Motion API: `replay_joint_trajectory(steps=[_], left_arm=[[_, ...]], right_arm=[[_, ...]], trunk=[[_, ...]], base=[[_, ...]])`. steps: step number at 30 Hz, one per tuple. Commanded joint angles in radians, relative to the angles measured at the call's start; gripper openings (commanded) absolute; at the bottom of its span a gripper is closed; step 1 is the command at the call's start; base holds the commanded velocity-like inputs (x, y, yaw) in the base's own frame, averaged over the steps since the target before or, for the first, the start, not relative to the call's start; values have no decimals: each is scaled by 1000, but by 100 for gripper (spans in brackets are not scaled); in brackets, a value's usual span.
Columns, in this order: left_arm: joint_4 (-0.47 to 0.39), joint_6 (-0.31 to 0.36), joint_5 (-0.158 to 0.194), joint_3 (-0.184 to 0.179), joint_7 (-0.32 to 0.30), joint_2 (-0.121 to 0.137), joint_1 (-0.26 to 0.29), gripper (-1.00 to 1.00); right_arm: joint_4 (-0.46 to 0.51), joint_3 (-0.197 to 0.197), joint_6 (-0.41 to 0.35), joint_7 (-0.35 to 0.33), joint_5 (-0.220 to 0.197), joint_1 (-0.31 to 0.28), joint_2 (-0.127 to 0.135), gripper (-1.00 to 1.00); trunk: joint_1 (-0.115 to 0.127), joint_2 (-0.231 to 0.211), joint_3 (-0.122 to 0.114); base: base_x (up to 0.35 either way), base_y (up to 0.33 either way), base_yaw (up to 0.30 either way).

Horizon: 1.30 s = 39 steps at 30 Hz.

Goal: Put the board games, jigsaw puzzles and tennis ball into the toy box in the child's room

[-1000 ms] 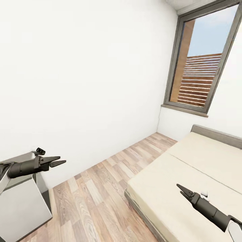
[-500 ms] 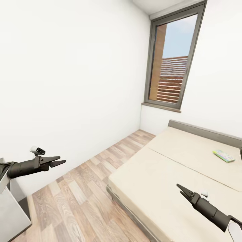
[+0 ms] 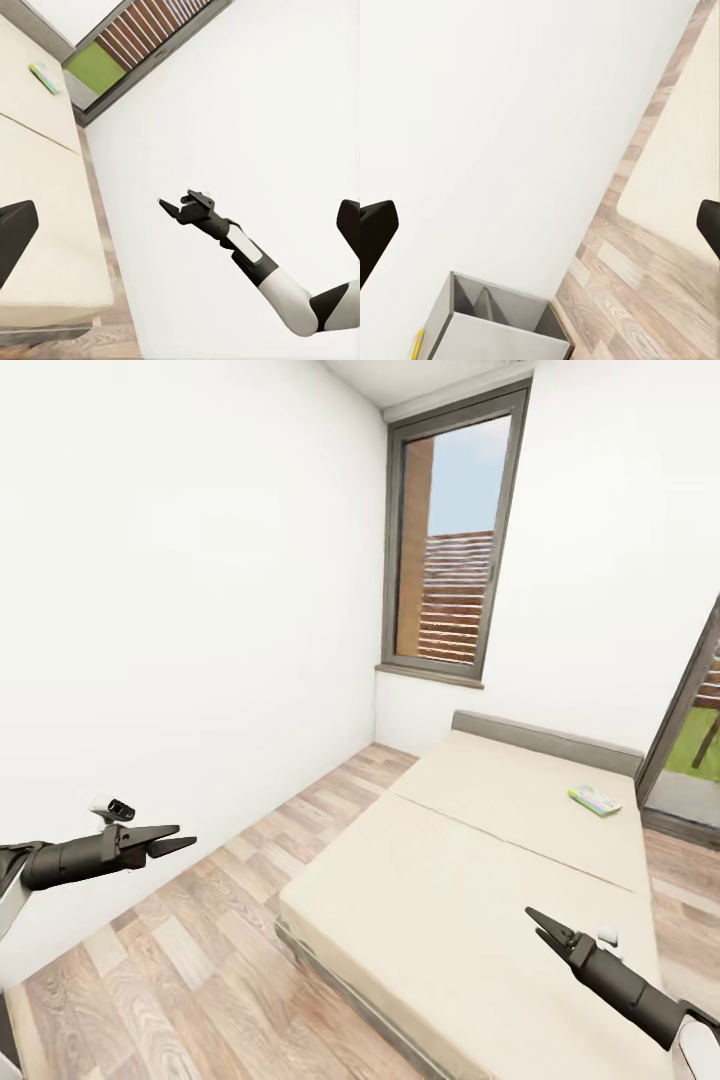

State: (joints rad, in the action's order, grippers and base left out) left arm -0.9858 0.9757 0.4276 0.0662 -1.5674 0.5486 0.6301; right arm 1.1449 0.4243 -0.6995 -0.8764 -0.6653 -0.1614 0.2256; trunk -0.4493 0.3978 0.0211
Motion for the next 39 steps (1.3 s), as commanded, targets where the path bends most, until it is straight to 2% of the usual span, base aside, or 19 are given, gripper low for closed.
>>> replay_joint_trajectory(steps=[1,26,39], left_arm=[[-1,11,0,0,-3,1,0,100],[-1,10,0,-1,-3,-2,0,100],[-1,-16,0,-1,-3,-7,0,100]], right_arm=[[0,1,-6,-1,-3,-1,0,100],[-1,1,-6,-1,-6,-1,0,100],[-1,7,-7,-1,-4,-1,0,100]], trunk=[[-1,2,2],[-1,2,-12],[-1,2,-21]], base=[[0,-5,-280],[0,0,-280],[-3,-13,-279]])
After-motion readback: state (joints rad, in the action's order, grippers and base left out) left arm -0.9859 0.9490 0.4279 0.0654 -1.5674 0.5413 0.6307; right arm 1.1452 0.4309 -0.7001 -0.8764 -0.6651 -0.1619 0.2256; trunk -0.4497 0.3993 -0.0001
